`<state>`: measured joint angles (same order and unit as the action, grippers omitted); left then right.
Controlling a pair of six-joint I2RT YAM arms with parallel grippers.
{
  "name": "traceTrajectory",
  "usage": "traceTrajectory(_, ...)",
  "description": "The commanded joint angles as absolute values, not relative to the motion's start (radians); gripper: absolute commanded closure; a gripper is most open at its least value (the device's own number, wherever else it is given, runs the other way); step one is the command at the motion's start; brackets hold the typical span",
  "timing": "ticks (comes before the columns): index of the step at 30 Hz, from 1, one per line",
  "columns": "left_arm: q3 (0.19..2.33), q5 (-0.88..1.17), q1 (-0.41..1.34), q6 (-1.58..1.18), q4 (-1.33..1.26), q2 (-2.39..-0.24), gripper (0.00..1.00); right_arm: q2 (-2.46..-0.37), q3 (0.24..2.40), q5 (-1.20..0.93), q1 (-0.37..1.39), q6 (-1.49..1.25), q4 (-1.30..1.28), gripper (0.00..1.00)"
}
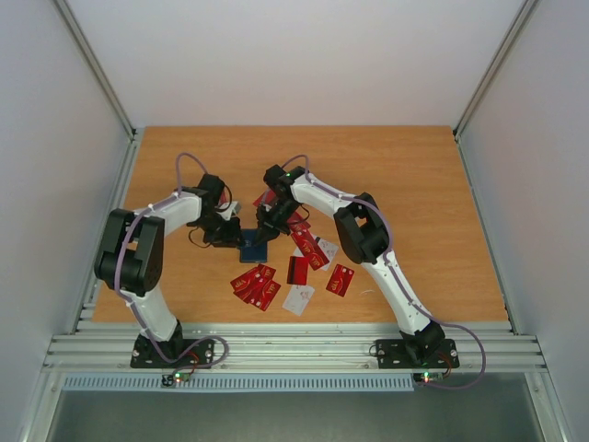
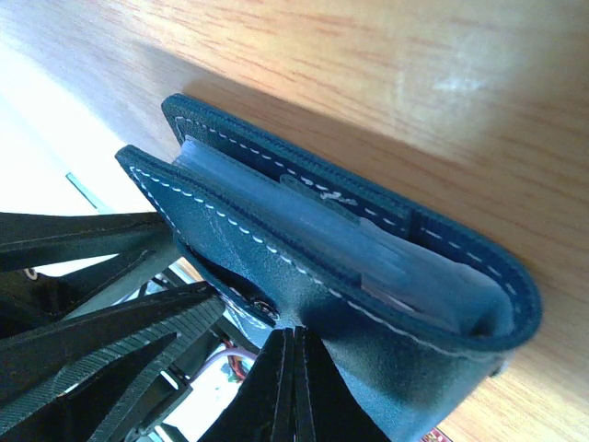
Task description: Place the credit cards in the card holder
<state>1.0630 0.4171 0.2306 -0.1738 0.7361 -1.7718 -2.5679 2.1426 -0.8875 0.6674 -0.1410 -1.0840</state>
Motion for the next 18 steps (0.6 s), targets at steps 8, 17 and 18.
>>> traceTrajectory(8,1.046,0.543,0.233,-0.143,0.668,-1.811,0.72,-2.677,2.111,-0.705,0.673,-0.173,-1.028,0.99)
traceTrajectory(17,1.058,0.56,0.252,-0.129,0.681,-1.822,0.72,-2.677,2.112,-0.706,0.673,-0.173,-1.032,0.99)
traceTrajectory(18,1.062,0.555,0.257,-0.124,0.687,-1.824,0.73,-2.677,2.113,-0.706,0.673,-0.172,-1.032,0.99)
